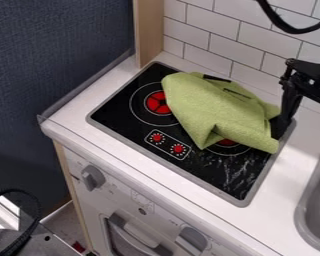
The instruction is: Move the cloth to the left of the table
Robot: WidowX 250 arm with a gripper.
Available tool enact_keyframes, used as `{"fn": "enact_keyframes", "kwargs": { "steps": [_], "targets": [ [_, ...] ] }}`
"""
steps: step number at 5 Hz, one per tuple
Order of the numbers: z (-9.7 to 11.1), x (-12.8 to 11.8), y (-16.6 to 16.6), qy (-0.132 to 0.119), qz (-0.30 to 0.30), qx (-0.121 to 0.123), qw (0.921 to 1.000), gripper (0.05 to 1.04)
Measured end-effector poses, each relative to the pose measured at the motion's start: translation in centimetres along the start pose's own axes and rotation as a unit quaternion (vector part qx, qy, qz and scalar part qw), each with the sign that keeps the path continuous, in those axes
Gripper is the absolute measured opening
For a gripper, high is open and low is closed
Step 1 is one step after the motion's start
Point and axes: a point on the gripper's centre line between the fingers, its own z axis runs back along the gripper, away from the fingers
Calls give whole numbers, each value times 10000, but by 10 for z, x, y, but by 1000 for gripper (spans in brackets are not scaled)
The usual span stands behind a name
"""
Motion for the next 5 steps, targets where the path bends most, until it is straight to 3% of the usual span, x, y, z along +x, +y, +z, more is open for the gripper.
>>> {"fn": "enact_keyframes", "kwargs": {
  "steps": [1,2,3,4,5],
  "targets": [
    [-14,-5,1,233,28,76,9997,1000],
    [-20,9,17,288,406,237,9985,1000],
    [-22,30,41,-33,985,177,9950,1000],
    [-44,59,56,-14,877,29,9961,1000],
    [-62,76,68,76,961,57,9953,1000]
  ]
}}
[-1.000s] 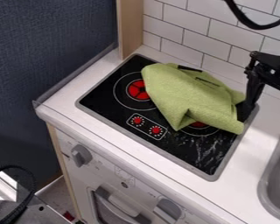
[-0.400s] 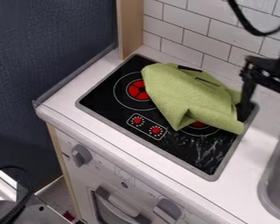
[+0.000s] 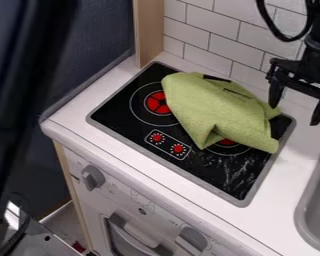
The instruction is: Move the cloth to the left of the table
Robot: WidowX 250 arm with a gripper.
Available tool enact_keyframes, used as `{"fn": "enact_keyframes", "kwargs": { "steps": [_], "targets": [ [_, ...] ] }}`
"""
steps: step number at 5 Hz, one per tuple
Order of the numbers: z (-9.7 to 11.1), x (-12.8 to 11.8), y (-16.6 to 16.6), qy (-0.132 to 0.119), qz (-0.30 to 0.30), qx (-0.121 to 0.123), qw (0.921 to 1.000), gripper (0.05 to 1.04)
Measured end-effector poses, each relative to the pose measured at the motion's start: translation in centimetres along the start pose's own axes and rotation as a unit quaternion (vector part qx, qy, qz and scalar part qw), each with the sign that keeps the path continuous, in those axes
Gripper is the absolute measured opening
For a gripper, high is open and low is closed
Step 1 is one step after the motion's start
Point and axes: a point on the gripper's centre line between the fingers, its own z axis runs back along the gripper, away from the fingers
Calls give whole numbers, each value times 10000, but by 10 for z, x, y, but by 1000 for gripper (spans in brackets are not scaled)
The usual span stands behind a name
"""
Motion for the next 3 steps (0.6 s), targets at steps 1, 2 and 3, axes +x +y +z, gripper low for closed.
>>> {"fn": "enact_keyframes", "kwargs": {
  "steps": [1,2,3],
  "targets": [
    [-9,6,16,212,431,199,9986,1000],
    [-18,1,31,314,578,244,9975,1000],
    [-22,-3,41,361,776,479,9952,1000]
  ]
}}
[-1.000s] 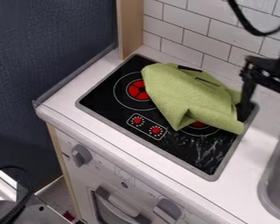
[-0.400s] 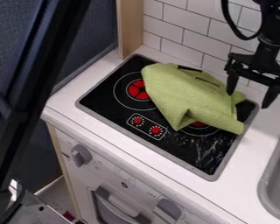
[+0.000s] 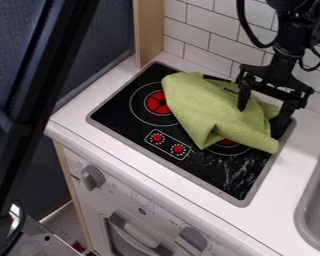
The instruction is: Move the cloth to the left of the table
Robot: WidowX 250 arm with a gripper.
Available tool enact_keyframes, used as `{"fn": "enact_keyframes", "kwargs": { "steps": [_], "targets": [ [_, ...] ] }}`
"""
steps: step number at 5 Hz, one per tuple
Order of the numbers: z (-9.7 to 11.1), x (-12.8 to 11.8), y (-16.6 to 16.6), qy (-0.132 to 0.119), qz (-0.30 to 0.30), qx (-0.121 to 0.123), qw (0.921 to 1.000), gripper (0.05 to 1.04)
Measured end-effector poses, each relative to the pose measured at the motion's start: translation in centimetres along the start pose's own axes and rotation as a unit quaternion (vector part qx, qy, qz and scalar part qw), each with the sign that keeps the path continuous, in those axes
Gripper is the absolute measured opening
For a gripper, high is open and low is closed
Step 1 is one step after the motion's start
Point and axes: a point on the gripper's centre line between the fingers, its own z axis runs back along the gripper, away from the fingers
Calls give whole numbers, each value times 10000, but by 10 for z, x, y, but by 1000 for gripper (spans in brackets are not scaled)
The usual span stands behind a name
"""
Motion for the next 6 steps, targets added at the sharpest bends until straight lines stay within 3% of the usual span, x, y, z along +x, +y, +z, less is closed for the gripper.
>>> {"fn": "enact_keyframes", "kwargs": {
  "steps": [2,4,5,6],
  "targets": [
    [-7,8,6,154,291,-73,9994,948],
    [-13,9,12,148,485,62,9987,352],
    [-13,8,13,145,545,101,9984,143],
    [-14,7,15,148,612,182,9978,52]
  ]
}}
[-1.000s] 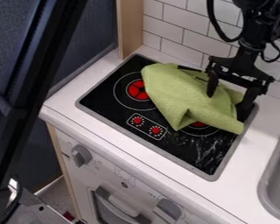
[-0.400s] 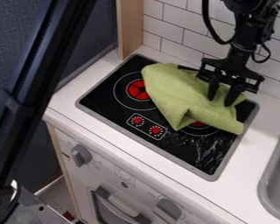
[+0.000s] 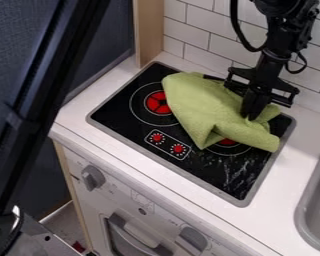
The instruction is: Move the cloth to the left of the table
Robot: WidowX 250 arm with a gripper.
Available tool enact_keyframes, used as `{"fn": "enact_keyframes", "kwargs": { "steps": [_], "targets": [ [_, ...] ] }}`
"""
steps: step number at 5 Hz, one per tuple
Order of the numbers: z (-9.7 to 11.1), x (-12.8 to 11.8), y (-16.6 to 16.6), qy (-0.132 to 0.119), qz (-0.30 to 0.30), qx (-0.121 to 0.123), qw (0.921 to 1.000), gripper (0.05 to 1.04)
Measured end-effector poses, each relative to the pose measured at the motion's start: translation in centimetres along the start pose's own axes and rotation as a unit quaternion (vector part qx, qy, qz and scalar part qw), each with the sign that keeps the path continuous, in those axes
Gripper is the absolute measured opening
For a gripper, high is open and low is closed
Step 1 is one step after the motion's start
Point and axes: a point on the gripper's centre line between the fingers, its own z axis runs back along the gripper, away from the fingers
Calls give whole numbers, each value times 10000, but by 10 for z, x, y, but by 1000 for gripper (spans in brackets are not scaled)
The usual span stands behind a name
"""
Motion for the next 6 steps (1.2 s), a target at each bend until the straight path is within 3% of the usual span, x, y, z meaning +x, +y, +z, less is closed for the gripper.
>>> {"fn": "enact_keyframes", "kwargs": {
  "steps": [1,3,4,6],
  "targets": [
    [6,-4,1,3,-13,136,9999,51],
    [49,-17,34,-265,343,119,9990,51],
    [73,-25,89,-567,995,-94,9934,51],
    [77,-60,183,-661,2114,-367,9745,51]
  ]
}}
